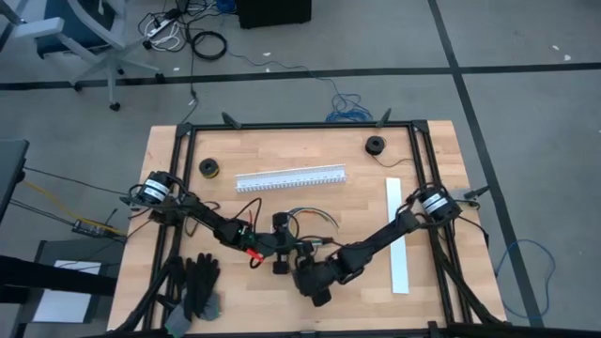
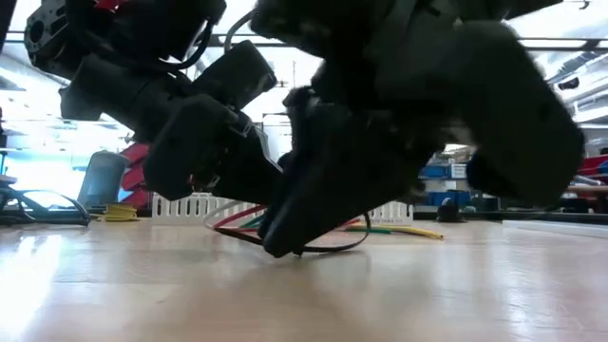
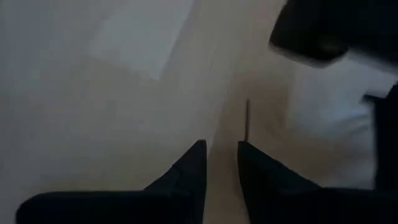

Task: Ziptie cables
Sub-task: Insert zip tie on the cable wire

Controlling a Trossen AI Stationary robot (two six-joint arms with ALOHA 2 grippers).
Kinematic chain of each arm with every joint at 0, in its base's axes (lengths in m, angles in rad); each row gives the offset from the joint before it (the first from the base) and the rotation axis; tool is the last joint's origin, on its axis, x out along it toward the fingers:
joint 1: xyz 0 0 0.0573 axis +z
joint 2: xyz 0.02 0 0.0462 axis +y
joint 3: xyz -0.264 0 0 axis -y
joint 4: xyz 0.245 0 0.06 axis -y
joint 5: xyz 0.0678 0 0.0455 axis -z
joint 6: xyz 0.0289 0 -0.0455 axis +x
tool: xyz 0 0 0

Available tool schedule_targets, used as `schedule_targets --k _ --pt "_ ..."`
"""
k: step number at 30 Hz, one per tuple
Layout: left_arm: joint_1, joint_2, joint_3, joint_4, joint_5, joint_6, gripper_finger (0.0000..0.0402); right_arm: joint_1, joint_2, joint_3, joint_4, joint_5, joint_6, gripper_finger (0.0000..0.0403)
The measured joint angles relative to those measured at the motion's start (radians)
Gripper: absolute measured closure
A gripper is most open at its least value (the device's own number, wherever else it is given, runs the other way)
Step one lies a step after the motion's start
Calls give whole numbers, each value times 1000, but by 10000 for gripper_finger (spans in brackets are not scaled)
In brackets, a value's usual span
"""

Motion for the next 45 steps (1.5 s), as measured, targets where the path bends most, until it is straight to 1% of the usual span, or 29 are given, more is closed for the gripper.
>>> schedule_targets --k 2,4,17,20,23,28,33,38,41,45 --pt "0 0 0 0 0 0 401 -1 11 24 -41 53 2 328" --pt "-1 0 0 -5 1 0 401 -8 13 36 -42 75 1 326" --pt "-1 0 0 -17 2 -3 401 -35 9 39 -26 81 13 329" --pt "-1 0 0 -16 2 -3 401 -36 9 39 -53 79 52 346" --pt "-1 0 0 -13 2 -3 401 -36 9 39 -58 69 76 389" --pt "-1 0 0 -12 2 -18 401 -36 9 39 -50 79 114 401" --pt "-1 0 0 -12 2 -23 401 -36 9 39 -46 81 140 402" --pt "-1 0 0 -12 2 -23 401 -34 9 39 -5 72 122 393" --pt "-1 0 0 -12 2 -23 401 -34 9 39 3 72 122 378" --pt "-1 0 0 -14 3 -16 401 -39 9 39 7 80 121 347"
